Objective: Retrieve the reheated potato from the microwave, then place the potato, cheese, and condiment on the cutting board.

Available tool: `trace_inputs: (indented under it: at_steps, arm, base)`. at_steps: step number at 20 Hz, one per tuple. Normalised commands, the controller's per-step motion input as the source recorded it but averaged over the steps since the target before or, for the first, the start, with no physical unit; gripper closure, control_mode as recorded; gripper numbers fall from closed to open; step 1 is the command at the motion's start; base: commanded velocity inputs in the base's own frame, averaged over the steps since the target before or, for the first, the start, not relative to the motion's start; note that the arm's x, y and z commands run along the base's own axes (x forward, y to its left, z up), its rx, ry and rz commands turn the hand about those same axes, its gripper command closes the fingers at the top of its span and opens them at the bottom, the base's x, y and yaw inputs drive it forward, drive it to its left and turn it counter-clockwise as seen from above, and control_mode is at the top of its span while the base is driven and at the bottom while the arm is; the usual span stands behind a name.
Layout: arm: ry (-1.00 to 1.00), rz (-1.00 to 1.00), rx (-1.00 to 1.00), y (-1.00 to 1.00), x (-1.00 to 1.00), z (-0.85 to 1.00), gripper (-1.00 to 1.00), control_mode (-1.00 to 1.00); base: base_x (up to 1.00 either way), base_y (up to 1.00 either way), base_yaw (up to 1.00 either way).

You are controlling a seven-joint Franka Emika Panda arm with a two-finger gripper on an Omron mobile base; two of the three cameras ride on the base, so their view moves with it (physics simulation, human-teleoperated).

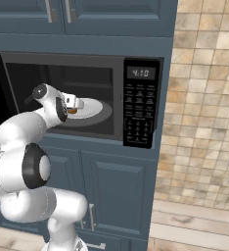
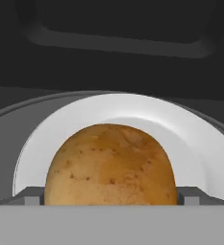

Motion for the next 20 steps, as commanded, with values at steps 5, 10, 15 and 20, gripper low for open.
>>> trace_inputs:
  at_steps: [5,10,15,20]
  arm:
    - [0.01,0.1,0.14,-0.1,-0.63,0.45,1.0,-1.0]
    - [0.0,0.16,0.08,-0.12,-0.78,0.41,1.0,-1.0]
    - [0.0,0.17,0.03,-0.12,-0.77,0.35,1.0,-1.0]
    - [0.0,0.17,0.04,-0.11,-0.68,0.4,1.0,-1.0]
  base:
    - [0.0,0.0,0.0]
    - [0.0,0.0,0.0]
    - [0.0,0.0,0.0]
    - [0.0,0.0,0.0]
